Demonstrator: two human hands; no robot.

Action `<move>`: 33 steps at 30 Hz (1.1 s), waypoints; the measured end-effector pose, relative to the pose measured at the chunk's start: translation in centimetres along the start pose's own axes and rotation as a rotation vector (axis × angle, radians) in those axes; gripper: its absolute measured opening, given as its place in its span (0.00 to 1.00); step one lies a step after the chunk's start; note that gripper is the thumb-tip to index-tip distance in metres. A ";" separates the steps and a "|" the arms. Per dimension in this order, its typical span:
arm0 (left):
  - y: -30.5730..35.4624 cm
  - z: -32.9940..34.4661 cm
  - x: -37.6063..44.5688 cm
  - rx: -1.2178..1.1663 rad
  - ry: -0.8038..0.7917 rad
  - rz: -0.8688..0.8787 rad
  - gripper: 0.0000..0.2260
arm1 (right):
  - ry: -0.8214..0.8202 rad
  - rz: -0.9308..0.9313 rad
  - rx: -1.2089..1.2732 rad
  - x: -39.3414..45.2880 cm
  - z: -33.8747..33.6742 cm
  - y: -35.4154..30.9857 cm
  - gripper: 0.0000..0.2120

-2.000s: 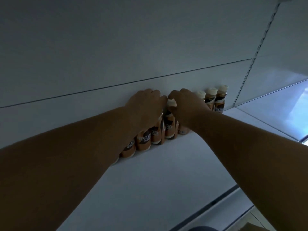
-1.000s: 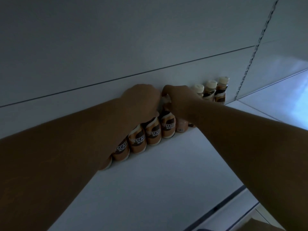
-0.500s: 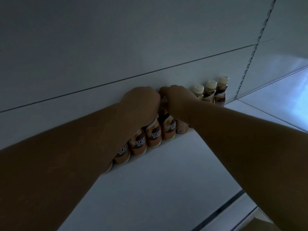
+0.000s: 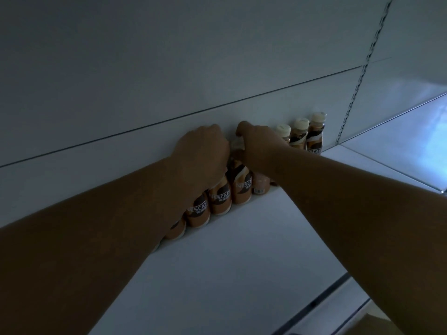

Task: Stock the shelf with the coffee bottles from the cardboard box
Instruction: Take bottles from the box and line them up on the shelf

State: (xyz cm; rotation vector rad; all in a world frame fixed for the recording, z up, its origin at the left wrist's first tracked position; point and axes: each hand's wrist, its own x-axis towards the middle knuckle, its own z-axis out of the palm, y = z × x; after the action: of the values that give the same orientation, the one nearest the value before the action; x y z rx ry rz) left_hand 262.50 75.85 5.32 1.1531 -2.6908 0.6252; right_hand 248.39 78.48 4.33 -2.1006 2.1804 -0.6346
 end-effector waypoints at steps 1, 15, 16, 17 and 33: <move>0.1 0.0 0.1 -0.011 0.032 0.006 0.16 | -0.004 0.010 0.007 -0.1 -0.1 0.2 0.18; 3.3 -0.2 3.9 -0.037 -0.009 -0.032 0.06 | 0.087 0.020 -0.057 -0.4 -1.1 4.6 0.16; 3.3 0.0 3.9 -0.045 -0.007 -0.036 0.06 | 0.078 0.014 -0.065 -0.2 -1.0 4.6 0.14; 3.2 0.1 3.9 -0.053 -0.004 -0.037 0.06 | 0.075 0.011 -0.067 0.0 -1.0 4.7 0.13; 6.7 -0.5 8.3 -0.009 -0.007 0.031 0.14 | 0.136 0.081 -0.066 0.4 -2.3 10.4 0.14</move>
State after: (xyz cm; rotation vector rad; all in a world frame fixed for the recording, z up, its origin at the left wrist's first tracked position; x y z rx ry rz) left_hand 251.89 74.72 6.07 1.1157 -2.7189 0.6137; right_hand 237.79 78.62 3.15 -2.0442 2.3758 -0.7279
